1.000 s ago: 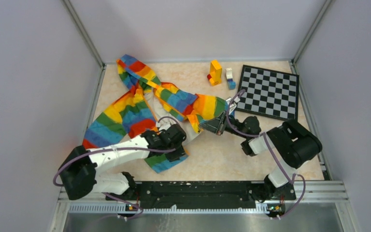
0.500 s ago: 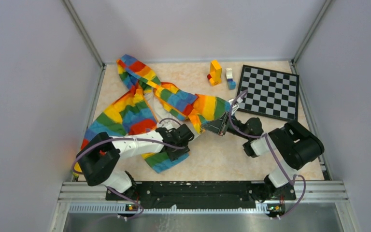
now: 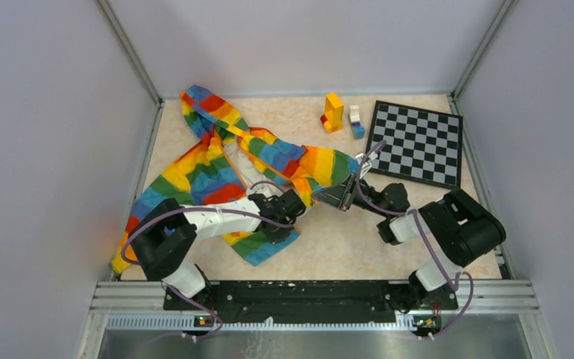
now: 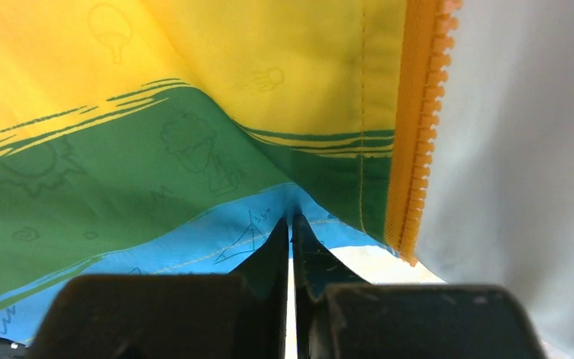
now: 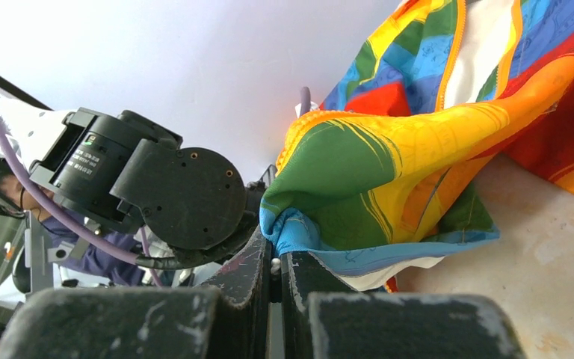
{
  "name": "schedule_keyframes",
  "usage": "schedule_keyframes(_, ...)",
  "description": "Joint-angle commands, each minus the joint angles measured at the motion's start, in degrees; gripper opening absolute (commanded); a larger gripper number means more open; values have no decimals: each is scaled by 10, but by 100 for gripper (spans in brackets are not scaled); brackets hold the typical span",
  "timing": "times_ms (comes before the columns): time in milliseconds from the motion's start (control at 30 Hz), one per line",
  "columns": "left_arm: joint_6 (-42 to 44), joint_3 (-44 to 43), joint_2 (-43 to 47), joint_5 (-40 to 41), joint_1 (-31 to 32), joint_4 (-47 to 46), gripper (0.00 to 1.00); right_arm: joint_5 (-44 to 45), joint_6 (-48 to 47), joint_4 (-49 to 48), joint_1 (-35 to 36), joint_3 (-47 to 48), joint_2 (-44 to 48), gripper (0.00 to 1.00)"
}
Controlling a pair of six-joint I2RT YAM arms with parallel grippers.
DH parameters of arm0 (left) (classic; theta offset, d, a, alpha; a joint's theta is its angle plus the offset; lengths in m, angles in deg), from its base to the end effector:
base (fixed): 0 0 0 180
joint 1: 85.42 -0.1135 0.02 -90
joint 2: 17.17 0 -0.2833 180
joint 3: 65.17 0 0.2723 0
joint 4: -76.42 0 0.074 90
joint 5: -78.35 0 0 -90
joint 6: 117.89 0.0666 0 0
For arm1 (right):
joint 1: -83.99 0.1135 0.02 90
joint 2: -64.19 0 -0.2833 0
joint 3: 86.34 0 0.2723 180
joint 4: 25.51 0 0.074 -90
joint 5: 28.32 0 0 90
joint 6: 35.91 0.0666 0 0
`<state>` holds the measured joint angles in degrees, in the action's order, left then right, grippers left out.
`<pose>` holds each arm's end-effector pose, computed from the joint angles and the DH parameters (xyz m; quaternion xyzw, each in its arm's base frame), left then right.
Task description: Zip up the jacket
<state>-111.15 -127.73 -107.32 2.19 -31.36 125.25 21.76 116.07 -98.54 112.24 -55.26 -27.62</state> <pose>0.1858 -0.2292 0.1359 -0.2623 0.9503 -0.0658 0.1541 0.2302 0.1722 0.1858 -0.0834 0.6414 0.6698 0.3649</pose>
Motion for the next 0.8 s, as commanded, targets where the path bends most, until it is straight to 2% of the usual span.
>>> schedule_keyframes(0,35,27,2,28,2,-8,3,1,-25,-70,-4,0,31,0)
schedule_keyframes(100,56,31,35,35,2,3,1,3,-35,-57,-4,1,37,0)
schedule_keyframes(167,66,14,44,33,1,30,4,3,-38,-54,-4,2,38,0)
schedule_keyframes(200,66,-6,41,33,1,56,12,4,-39,-52,-4,1,39,0)
schedule_keyframes(267,47,-51,26,26,1,113,34,6,-40,-50,-4,1,40,0)
schedule_keyframes(333,32,-83,20,19,2,128,53,6,-40,-50,-4,0,40,0)
schedule_keyframes(433,23,-71,32,15,1,73,66,8,-37,-52,-4,-1,41,0)
schedule_keyframes(633,-14,-18,36,40,-10,8,69,7,-39,-53,-4,-2,41,0)
schedule_keyframes(767,-23,29,48,48,-22,-44,65,8,-38,-56,-4,-2,37,0)
